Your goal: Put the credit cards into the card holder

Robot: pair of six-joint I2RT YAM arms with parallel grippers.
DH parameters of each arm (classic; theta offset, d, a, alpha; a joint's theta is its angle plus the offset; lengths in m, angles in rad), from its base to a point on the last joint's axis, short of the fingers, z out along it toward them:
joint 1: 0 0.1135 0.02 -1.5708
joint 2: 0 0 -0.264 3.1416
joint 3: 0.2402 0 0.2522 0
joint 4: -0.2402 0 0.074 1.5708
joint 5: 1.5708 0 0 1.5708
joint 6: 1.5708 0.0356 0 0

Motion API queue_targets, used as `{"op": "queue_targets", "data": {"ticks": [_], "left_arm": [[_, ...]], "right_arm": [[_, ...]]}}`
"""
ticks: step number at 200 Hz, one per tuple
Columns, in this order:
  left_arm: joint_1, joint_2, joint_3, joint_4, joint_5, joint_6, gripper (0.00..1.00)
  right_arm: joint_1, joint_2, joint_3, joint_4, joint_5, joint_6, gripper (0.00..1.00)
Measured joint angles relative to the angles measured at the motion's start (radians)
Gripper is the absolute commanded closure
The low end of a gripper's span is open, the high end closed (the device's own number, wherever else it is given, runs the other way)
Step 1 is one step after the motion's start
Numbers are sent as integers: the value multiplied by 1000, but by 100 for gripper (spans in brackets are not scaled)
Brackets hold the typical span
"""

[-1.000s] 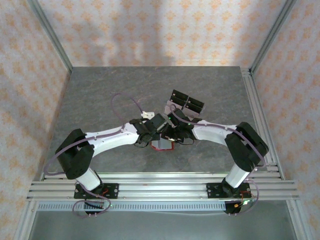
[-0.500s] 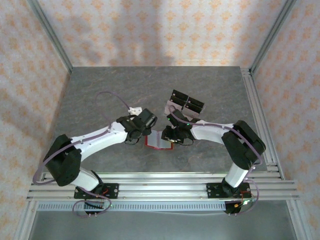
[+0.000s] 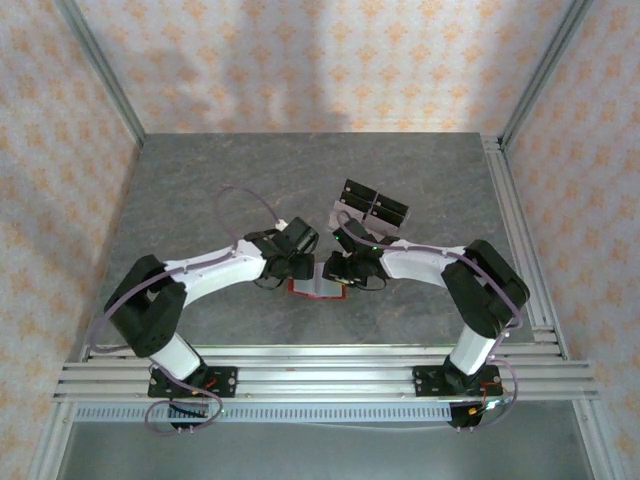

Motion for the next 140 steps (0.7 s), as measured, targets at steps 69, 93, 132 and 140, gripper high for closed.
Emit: {"op": "queue_targets", "data": {"ticks": [69,93,132,140], "left_arm": [[0,134,69,-127,-103,54,30],[-2,154,72,-142,-135,54,31],[-8,158,73,-143,-159,54,31],[-8,158,73,-143,-163,54,31]], "right_arm": [[0,5,10,-8,5,-4,68],[0,13,18,-8,6,-8,68],[0,16,24,-12,6,-11,68],[0,17,27,-15,7,-12,68]]}}
